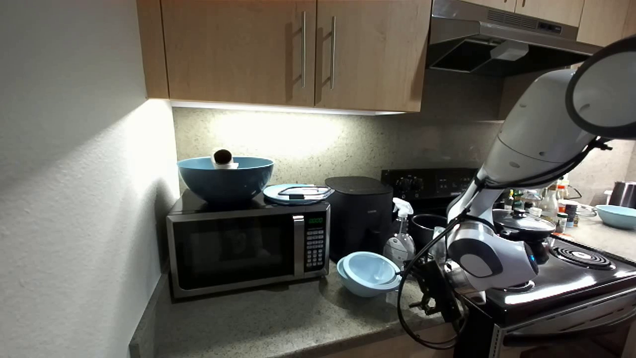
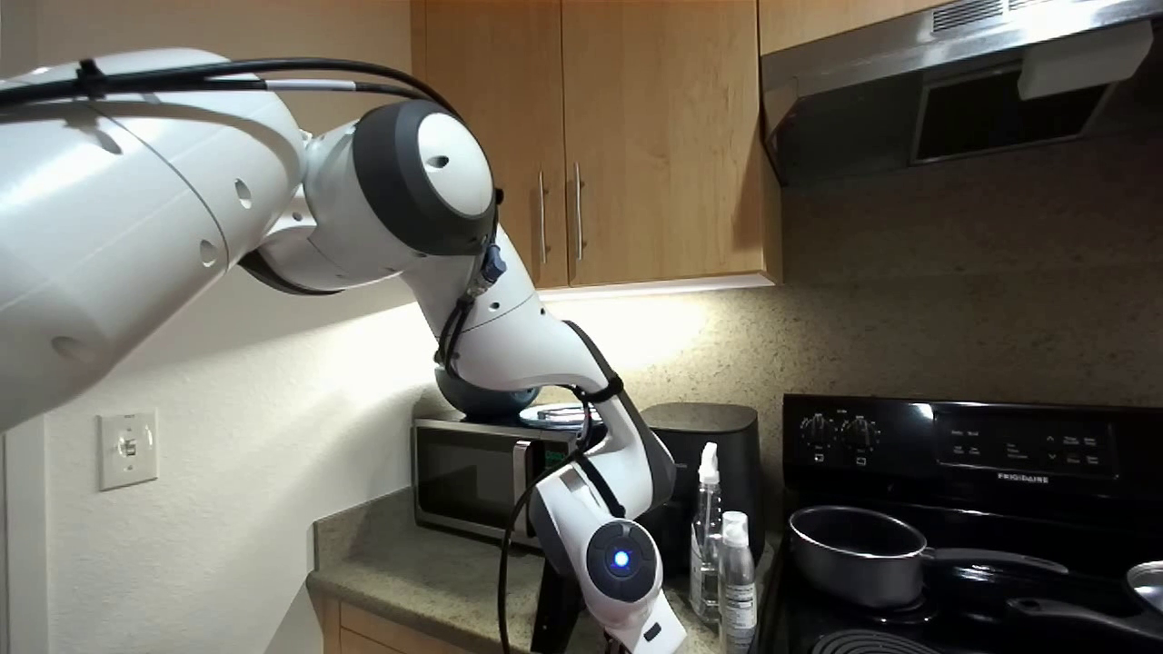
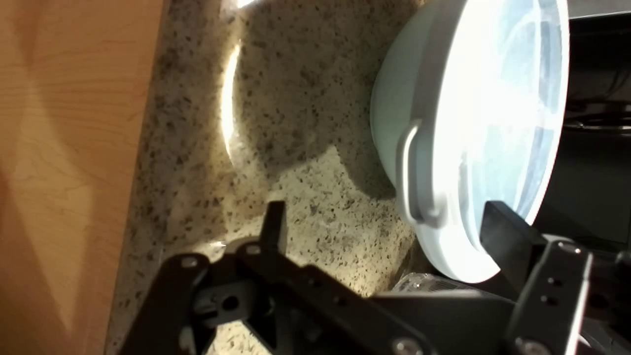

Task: Put the lid on the blue bowl then remove it

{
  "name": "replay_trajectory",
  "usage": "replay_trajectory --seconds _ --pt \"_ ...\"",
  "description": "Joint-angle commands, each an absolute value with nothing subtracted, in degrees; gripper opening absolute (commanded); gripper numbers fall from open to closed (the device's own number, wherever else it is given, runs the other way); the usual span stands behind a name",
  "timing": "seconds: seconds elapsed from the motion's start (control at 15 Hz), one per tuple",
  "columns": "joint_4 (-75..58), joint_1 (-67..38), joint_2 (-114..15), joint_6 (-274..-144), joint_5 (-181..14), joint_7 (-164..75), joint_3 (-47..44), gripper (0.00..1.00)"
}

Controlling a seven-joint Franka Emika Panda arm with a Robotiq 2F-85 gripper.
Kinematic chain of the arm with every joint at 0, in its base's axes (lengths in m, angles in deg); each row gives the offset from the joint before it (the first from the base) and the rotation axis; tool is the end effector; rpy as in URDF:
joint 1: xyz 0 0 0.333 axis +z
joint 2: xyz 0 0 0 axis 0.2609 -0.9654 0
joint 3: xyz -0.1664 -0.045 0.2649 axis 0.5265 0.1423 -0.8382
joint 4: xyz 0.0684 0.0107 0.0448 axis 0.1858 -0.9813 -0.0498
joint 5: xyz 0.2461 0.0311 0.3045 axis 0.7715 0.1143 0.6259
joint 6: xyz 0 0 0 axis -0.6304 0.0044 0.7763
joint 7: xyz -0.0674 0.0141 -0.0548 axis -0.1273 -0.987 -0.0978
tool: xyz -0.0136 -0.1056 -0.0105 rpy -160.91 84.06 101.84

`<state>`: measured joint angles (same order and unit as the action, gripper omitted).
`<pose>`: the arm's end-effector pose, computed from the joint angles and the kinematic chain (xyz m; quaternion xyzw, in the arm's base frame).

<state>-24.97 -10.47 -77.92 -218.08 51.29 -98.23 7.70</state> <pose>0.5776 -0.0940 0.0750 -0.7029 0.5558 -0.2251 0.3827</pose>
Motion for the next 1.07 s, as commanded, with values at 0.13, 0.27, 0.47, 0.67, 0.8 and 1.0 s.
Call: replay_trajectory --seconds 0.13,0.27,0.47,0.67,0.8,1.0 --pt "-24.9 -10.5 -77.9 -218.1 51.1 -98.0 7.7 1.00" --pt "-24.9 -10.5 -77.9 -218.1 51.1 -98.0 7.7 1.00" --pt "-24.9 -10.5 -77.9 -218.1 51.1 -98.0 7.7 1.00" --pt "-24.9 -10.5 -77.9 -218.1 51.1 -98.0 7.7 1.00" --pt "-24.9 -10.5 -77.9 -218.1 51.1 -98.0 7.7 1.00" --pt "-25.0 -10.9 -77.9 -216.2 50.8 -98.5 7.6 1.00"
